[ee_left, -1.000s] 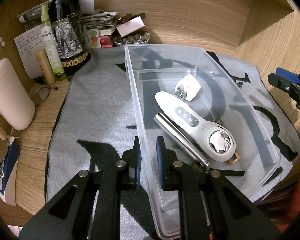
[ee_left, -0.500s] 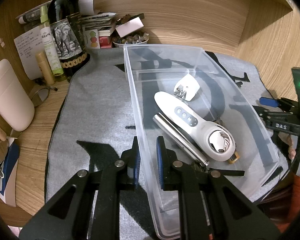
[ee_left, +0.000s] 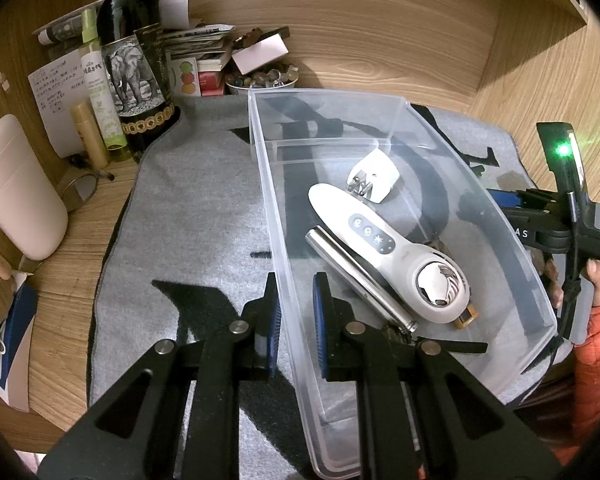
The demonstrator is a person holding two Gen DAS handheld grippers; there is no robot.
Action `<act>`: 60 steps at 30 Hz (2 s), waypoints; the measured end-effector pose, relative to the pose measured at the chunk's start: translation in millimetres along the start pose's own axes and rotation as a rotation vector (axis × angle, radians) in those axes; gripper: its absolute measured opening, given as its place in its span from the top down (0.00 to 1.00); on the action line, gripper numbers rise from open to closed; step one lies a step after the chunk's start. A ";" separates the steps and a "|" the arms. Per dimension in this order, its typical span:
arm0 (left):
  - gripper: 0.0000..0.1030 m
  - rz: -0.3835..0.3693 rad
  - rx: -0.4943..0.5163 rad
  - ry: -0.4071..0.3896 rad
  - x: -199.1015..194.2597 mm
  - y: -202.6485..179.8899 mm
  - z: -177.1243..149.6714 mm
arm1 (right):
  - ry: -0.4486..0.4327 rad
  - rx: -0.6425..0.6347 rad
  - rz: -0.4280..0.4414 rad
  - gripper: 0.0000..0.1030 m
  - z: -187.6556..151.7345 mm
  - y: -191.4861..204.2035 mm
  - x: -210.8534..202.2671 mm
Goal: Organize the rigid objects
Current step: 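Move the right gripper back over the mat toward the black items, then grasp the black USB-C adapter with the right gripper, then carry the black USB-C adapter into the clear box and release it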
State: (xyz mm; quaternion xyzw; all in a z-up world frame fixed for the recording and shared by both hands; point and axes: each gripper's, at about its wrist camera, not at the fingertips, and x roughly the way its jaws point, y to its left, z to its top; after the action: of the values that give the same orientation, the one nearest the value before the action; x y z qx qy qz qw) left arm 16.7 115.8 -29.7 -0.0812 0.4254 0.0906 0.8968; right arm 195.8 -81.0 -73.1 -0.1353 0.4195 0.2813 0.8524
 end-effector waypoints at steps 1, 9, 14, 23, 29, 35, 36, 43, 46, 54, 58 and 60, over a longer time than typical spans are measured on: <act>0.87 -0.001 0.000 0.000 0.1 -0.9 0.2 | -0.002 0.000 -0.006 0.59 -0.5 0.0 -0.1; 0.87 -0.002 -0.006 0.002 0.0 0.5 -0.3 | -0.063 -0.022 -0.020 0.59 -0.1 5.5 -23.3; 0.87 -0.002 -0.007 0.003 0.1 -0.2 -0.4 | -0.123 -0.039 -0.012 0.59 1.5 11.6 -47.0; 0.87 -0.005 -0.009 0.002 -0.1 1.0 -0.6 | -0.231 -0.072 0.019 0.59 7.9 31.1 -88.4; 0.87 -0.006 -0.011 0.000 -0.1 1.3 -1.5 | -0.288 -0.121 0.047 0.59 12.2 51.4 -108.8; 0.87 -0.008 -0.011 -0.003 0.0 2.4 -1.5 | -0.322 -0.175 0.090 0.59 16.1 76.7 -119.8; 0.87 -0.008 -0.011 -0.003 0.0 2.7 -1.4 | -0.324 -0.184 0.098 0.59 16.3 80.5 -120.3; 0.87 -0.009 -0.013 -0.004 0.7 2.4 -1.1 | -0.297 -0.251 0.148 0.59 11.3 109.5 -111.4; 0.87 -0.009 -0.013 -0.003 0.8 2.4 -1.1 | -0.271 -0.275 0.164 0.59 8.8 118.7 -102.7; 0.87 -0.008 -0.012 -0.005 0.4 1.4 -0.6 | -0.191 -0.320 0.194 0.59 2.9 136.5 -80.4; 0.87 -0.009 -0.012 -0.006 0.3 2.3 -0.4 | -0.163 -0.316 0.207 0.59 2.9 140.7 -74.0; 0.87 -0.009 -0.013 -0.006 0.4 2.0 -0.2 | -0.155 -0.315 0.205 0.59 2.6 142.1 -72.3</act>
State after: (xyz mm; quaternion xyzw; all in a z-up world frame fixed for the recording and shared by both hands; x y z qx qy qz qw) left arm 16.3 117.7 -30.3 -0.0886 0.4219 0.0894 0.8978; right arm 77.8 8.2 -13.5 -0.2017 0.3151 0.4384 0.8172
